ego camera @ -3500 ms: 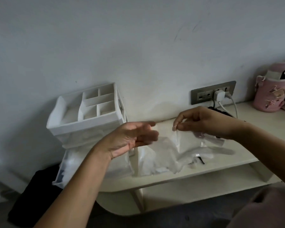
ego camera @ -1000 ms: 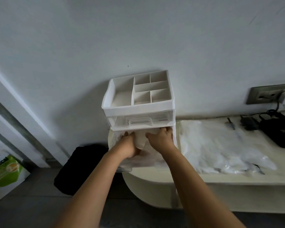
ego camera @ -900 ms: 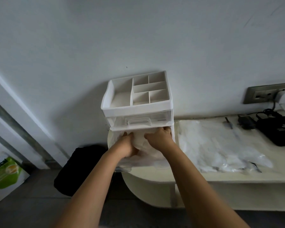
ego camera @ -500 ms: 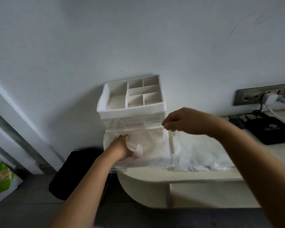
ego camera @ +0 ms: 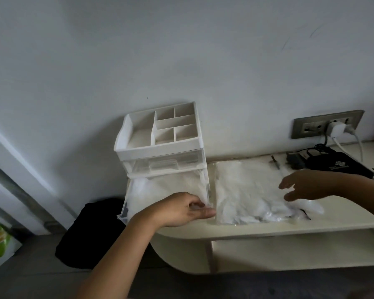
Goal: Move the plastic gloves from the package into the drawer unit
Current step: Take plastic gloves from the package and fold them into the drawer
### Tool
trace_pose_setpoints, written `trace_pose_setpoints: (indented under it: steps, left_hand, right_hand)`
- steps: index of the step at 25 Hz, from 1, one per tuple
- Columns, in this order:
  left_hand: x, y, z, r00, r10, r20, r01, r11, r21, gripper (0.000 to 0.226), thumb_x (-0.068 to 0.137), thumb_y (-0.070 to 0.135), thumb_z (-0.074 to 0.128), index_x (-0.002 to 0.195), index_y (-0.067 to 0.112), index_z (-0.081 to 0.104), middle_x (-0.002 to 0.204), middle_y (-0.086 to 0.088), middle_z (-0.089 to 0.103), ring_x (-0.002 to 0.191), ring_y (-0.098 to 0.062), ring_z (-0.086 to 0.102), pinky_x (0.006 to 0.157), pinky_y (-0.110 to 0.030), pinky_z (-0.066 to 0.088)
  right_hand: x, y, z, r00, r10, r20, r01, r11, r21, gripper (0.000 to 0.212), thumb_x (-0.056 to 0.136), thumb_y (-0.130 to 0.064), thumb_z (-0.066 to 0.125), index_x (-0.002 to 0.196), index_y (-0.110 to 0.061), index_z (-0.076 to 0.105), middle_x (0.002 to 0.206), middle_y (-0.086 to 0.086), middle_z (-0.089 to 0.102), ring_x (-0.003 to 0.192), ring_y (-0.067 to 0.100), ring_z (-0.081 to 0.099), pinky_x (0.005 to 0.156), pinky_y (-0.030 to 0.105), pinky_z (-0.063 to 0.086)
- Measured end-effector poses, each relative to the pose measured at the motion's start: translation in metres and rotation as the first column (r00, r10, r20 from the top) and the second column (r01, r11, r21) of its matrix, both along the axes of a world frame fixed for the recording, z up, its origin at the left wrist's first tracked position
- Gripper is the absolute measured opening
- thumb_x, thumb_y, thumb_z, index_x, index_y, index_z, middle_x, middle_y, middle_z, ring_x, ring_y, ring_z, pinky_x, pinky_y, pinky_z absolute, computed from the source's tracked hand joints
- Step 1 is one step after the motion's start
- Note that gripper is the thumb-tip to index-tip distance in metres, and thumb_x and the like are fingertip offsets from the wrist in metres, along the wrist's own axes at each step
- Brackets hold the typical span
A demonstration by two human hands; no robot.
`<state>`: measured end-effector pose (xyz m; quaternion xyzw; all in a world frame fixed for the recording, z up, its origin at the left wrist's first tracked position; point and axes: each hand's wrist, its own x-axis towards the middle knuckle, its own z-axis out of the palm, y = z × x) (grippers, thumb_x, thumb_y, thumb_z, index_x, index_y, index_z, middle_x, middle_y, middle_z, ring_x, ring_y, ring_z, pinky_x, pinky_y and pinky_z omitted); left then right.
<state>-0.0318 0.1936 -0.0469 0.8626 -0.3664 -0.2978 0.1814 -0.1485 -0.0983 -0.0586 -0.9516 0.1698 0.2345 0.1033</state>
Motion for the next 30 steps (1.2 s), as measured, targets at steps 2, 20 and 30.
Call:
trace_pose_setpoints:
  steps: [2,20,30]
  left_hand:
    - [0.001,-0.002,0.0,1.0,-0.01,0.026,0.009,0.999,0.034,0.052,0.082,0.062,0.056,0.117,0.025,0.064,0.117,0.012,0.064,0.107,-0.003,0.057,0.099,-0.028,0.045]
    - [-0.041,-0.18,-0.073,0.972,0.074,0.225,-0.026,0.977,-0.21,0.05,0.094,0.046,0.052,0.134,0.016,0.05,0.142,-0.004,0.047,0.131,-0.018,0.043,0.107,-0.03,0.031]
    - [-0.053,-0.174,-0.148,0.859,0.134,0.494,-0.013,0.971,-0.24,0.112,0.065,0.076,-0.028,0.153,0.019,0.011,0.161,-0.006,0.003,0.148,-0.019,0.001,0.112,-0.039,-0.016]
  right_hand:
    - [-0.006,-0.017,-0.01,0.997,-0.06,-0.055,0.06,0.998,0.008,0.05,0.094,-0.036,0.054,0.14,-0.022,0.041,0.145,-0.002,0.041,0.13,0.013,0.042,0.106,0.022,0.031]
    - [-0.018,-0.088,-0.048,0.882,-0.466,0.076,0.41,0.836,0.364,0.03,0.082,-0.028,0.072,0.095,-0.001,0.07,0.083,0.008,0.069,0.071,0.017,0.062,0.067,0.024,0.049]
    - [-0.022,-0.091,-0.045,0.882,-0.464,0.079,0.378,0.798,0.469,0.012,0.084,-0.013,0.069,0.088,-0.003,0.071,0.075,0.003,0.068,0.067,0.012,0.059,0.063,0.019,0.047]
